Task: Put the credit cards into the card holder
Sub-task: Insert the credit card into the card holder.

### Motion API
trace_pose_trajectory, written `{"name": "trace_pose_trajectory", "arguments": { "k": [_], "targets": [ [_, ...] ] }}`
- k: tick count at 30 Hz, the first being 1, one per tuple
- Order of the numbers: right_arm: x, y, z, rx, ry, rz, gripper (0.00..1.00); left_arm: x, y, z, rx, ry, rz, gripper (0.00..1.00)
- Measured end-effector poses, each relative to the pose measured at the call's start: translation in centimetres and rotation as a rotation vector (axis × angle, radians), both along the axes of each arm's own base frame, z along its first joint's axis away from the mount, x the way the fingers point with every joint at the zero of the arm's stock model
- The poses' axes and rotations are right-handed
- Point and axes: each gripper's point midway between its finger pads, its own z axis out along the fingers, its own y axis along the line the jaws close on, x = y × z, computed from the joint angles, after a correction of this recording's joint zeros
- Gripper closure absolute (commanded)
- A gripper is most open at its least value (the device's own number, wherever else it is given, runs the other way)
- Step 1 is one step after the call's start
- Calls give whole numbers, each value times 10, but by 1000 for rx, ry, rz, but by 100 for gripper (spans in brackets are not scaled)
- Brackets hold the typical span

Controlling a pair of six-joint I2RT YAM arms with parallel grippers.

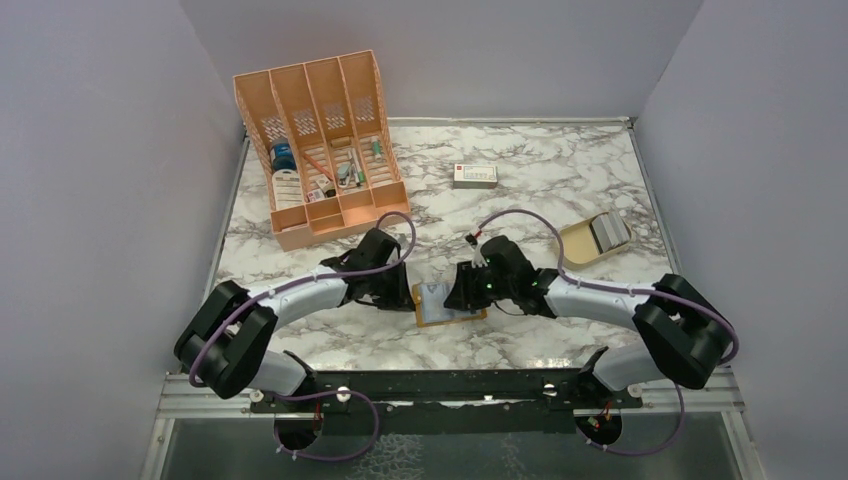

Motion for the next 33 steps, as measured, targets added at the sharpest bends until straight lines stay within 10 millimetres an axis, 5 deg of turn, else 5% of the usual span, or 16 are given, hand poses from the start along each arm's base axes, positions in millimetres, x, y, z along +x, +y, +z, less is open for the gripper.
{"name": "trace_pose_trajectory", "arguments": {
  "k": [5,13,22,33],
  "targets": [
    [3,-6,9,-5,-16,-38,64,9,-4,15,-18,-43,-2,71],
    [17,-1,6,-32,-14,-87,63,15,-3,17,-5,-62,9,86],
    [25,6,-13,-68,20,-96,63,18,5,1,35,-20,34,87],
    [28,13,-15,-49,14,-82,78,21,2,-3,28,-16,33,87]
  ]
}}
